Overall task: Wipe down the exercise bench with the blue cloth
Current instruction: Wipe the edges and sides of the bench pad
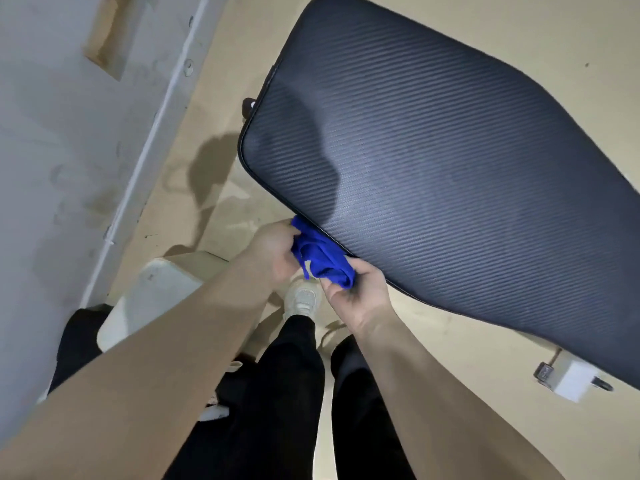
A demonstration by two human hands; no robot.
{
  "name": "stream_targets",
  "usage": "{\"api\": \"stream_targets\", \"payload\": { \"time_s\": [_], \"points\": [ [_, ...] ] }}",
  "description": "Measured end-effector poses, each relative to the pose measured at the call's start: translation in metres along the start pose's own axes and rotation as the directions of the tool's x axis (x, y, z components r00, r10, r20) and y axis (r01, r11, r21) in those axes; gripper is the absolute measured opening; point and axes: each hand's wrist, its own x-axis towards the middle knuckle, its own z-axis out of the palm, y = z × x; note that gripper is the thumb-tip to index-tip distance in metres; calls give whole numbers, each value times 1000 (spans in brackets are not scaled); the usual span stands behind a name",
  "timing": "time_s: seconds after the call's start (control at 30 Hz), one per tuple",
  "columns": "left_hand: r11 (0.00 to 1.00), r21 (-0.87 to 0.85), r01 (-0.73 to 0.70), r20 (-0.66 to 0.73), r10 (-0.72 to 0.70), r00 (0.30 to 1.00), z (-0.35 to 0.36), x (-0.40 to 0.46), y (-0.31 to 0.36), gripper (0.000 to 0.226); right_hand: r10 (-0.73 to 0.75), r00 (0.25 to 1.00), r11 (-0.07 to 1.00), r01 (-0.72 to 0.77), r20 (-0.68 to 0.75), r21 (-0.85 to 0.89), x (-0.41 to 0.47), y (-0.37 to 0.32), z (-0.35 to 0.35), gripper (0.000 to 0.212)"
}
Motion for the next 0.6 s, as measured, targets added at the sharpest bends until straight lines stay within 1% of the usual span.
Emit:
{"api": "stream_targets", "payload": {
  "time_s": [0.1, 0.13, 0.17, 0.23, 0.3, 0.33, 0.4, 0.47, 0.53, 0.57, 0.6],
  "points": [
    [997, 74, -18, 20, 16, 1000, -11, -2, 23, 41, 8, 1000, 991, -7, -11, 136, 8, 11, 15, 26],
    [994, 110, -12, 13, 11, 1000, -11, -4, 26, 39, 15, 1000, 984, -11, -20, 176, 7, 12, 16, 25],
    [990, 143, 4, 3, -4, 1000, -8, -7, 27, 37, 36, 997, 982, -22, -72, 190, 7, 9, 11, 24],
    [973, 223, 56, -7, -56, 998, 3, -12, 18, 33, 53, 993, 984, -34, -109, 173, 0, 0, -9, 26],
    [932, 344, 115, 20, -130, 991, 20, -15, -3, 34, 12, 987, 986, 15, -161, 165, -14, -13, -36, 27],
    [904, 407, 132, 31, -158, 987, 31, -15, -20, 33, -23, 981, 980, 60, -193, 189, -20, -20, -51, 27],
    [871, 466, 154, 30, -190, 981, 51, -20, -54, 33, -85, 964, 964, 144, -253, 224, -29, -33, -76, 28],
    [896, 419, 148, 37, -179, 983, 65, -25, -81, 34, -114, 951, 962, 178, -288, 206, -27, -47, -98, 29],
    [956, 254, 147, 76, -171, 982, 66, -27, -85, 37, -115, 960, 977, 155, -256, 143, -24, -55, -104, 33],
    [971, 190, 146, 71, -162, 984, 63, -26, -80, 37, -106, 967, 988, 129, -233, 85, -24, -55, -102, 33],
    [976, 108, 187, 23, -191, 981, 56, -22, -72, 35, -80, 977, 996, 86, -199, 20, -25, -51, -97, 33]
  ]
}}
